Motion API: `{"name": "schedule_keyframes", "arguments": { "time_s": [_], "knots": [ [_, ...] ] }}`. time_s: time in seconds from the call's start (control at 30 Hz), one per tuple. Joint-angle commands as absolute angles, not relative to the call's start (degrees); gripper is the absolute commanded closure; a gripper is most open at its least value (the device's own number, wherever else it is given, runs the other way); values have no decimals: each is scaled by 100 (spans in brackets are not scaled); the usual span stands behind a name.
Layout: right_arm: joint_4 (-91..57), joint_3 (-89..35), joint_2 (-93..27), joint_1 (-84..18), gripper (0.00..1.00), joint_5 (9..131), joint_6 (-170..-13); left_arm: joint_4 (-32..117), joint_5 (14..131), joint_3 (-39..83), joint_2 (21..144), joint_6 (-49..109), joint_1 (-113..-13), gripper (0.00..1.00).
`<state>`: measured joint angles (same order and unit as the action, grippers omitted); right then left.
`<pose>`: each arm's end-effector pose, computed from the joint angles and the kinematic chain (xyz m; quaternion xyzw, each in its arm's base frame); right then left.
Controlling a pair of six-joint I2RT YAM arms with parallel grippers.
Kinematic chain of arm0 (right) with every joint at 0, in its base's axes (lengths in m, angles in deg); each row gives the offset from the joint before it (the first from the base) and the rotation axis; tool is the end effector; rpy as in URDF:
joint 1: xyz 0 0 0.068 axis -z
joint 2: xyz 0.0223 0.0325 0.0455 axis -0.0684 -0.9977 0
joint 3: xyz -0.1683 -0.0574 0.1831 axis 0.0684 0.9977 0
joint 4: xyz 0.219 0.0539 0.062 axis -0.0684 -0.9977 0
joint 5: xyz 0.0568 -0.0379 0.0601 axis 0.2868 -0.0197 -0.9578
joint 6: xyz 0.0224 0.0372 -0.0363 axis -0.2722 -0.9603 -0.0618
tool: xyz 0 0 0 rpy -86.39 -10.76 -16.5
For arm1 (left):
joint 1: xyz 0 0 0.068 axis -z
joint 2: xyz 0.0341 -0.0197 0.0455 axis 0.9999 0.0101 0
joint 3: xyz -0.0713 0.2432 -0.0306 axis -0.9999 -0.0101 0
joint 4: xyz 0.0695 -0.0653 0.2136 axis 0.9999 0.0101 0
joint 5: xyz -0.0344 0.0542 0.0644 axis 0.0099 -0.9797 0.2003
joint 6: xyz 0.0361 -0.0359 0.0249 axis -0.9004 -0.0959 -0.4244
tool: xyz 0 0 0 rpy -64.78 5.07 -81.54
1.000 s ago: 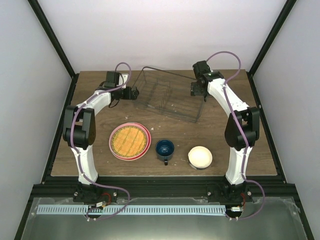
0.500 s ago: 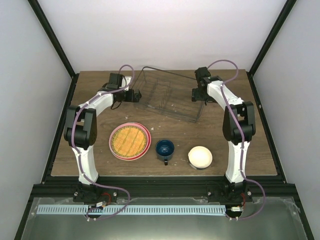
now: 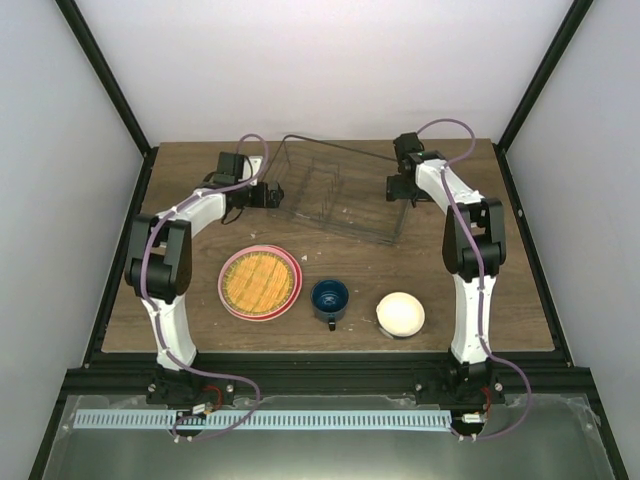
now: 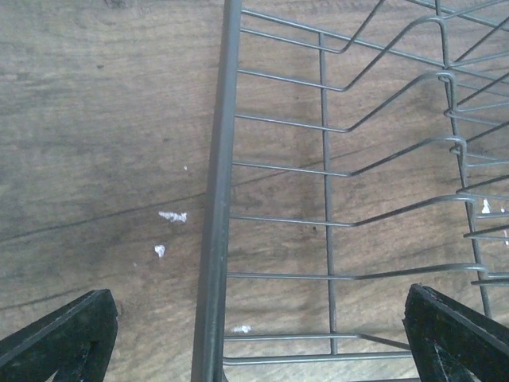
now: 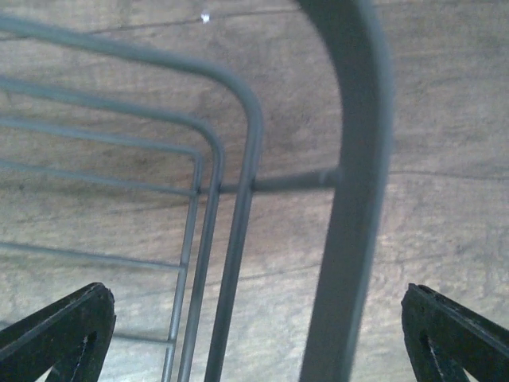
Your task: Load the mixed dishes into the dish rack
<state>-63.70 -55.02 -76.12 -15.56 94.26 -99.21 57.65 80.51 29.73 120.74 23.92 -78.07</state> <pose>0.4166 0.0742 0.1933 0.0540 0.9703 -0.0957 0.2156 0.3970 -0.0909 0.1869 0.0981 0.9177 -0.1827 0.3388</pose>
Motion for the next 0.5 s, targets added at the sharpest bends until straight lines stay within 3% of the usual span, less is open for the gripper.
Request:
{"name": "schedule_keyframes", "arguments": {
  "time_s": [0.0, 0.47],
  "knots": [
    [-6239, -5909, -7807, -1420, 0, 9482, -9714, 6229, 8091, 2564, 11918, 2315, -7673, 0],
    [-6251, -6920, -8292, -1280, 0, 9487, -9372, 6503, 8135, 2126, 11168, 2499, -7442, 0]
  ]
}}
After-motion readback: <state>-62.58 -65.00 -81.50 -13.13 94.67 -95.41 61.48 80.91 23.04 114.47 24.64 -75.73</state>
